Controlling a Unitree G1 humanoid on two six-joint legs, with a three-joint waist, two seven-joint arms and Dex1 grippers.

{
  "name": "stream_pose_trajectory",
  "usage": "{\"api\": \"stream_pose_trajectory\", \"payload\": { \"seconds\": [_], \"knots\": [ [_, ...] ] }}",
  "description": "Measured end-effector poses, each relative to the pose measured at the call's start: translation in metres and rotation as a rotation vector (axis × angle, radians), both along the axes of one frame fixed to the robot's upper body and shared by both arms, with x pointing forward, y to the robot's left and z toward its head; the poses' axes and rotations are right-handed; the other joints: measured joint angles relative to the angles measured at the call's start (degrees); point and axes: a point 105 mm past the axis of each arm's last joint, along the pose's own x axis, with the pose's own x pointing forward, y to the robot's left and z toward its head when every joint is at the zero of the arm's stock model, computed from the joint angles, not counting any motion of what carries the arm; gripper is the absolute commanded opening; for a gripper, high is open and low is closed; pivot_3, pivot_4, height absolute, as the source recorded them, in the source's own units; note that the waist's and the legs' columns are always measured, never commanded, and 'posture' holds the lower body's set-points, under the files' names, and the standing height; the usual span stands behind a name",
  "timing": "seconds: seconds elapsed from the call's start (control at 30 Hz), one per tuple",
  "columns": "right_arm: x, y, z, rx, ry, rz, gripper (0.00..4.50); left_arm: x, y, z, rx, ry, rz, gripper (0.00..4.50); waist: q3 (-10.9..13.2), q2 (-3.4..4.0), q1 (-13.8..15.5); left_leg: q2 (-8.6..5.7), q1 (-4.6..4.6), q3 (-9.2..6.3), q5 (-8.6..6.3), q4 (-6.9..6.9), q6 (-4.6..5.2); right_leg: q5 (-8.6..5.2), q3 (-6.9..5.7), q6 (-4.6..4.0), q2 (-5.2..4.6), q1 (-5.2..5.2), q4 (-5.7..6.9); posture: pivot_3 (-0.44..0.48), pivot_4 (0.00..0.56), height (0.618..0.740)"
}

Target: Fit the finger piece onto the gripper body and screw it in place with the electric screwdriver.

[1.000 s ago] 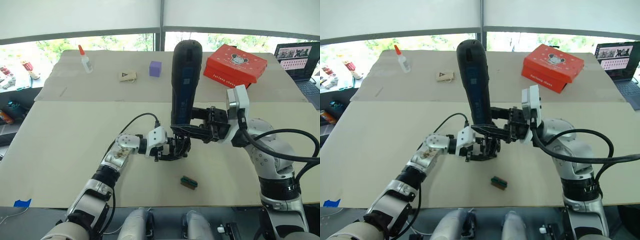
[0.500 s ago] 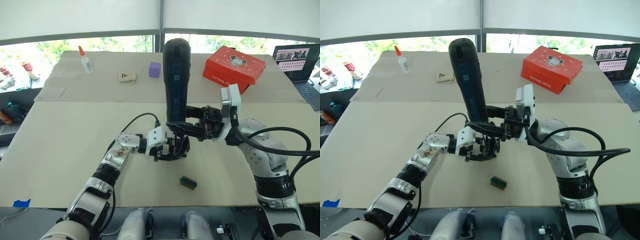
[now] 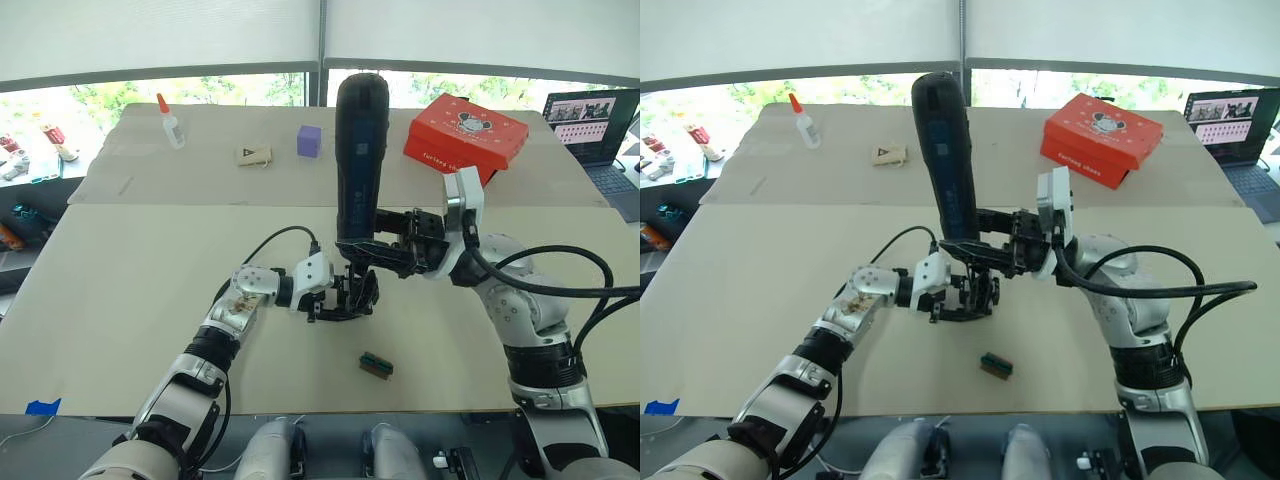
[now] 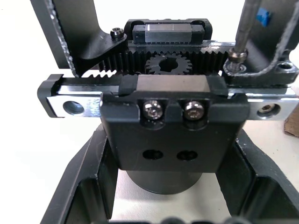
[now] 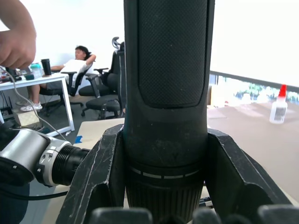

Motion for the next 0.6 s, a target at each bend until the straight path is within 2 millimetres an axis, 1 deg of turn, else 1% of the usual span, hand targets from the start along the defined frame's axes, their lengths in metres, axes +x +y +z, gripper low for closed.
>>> {"api": "stream_pose_trajectory", "payload": {
  "seconds": [0.2, 0.6],
  "knots": [
    [-0.009, -0.003, -0.005, 0.003, -0.029, 0.024, 1.94, 0.0, 0.001, 0.0, 0.002, 0.0, 0.0, 2.33, 0.0, 0.0, -0.1, 0.02, 0.03, -0.01, 0.0, 0.0, 0.0, 0.0, 0.02, 0.0, -0.01, 0.0, 0.0, 0.0, 0.15, 0.74],
    [-0.011, -0.003, -0.01, 0.006, -0.044, 0.012, 1.94, 0.0, 0.002, -0.001, 0.008, -0.002, 0.0, 2.33, 0.0, 0.0, -0.1, 0.04, 0.1, 0.0, 0.0, -0.02, -0.01, 0.0, 0.05, -0.01, -0.02, 0.03, -0.02, 0.0, 0.15, 0.74]
  ]
}}
